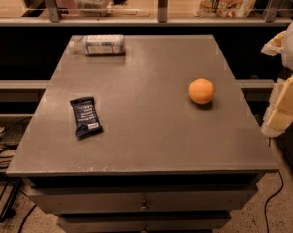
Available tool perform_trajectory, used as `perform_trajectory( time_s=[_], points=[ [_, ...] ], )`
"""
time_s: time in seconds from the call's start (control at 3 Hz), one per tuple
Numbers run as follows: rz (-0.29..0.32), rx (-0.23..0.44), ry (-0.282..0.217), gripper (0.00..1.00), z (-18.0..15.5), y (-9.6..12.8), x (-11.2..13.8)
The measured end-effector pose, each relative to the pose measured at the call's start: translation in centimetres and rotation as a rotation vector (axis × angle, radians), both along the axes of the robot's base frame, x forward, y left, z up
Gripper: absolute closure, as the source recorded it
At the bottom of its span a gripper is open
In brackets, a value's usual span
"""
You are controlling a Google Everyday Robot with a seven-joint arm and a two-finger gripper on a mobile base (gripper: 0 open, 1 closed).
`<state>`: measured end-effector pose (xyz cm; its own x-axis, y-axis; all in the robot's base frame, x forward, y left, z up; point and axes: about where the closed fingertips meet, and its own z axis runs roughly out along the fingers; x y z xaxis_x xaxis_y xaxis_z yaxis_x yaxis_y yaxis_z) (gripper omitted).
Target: Pick blue plastic bottle
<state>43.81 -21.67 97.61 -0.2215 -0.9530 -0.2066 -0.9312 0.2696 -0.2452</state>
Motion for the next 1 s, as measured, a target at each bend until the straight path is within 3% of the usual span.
perform_trajectory(
  time_s=[0.33, 0.67, 1.0],
  points=[
    [-0.001, 0.006, -0.01, 0.0, 0.2, 0.0, 0.1],
    [0.007, 0.095, -0.05, 0.0, 0.7, 0.1, 1.4],
    [0.033, 0.27, -0.13, 0.0, 1.4, 0.3, 4.6]
  ],
)
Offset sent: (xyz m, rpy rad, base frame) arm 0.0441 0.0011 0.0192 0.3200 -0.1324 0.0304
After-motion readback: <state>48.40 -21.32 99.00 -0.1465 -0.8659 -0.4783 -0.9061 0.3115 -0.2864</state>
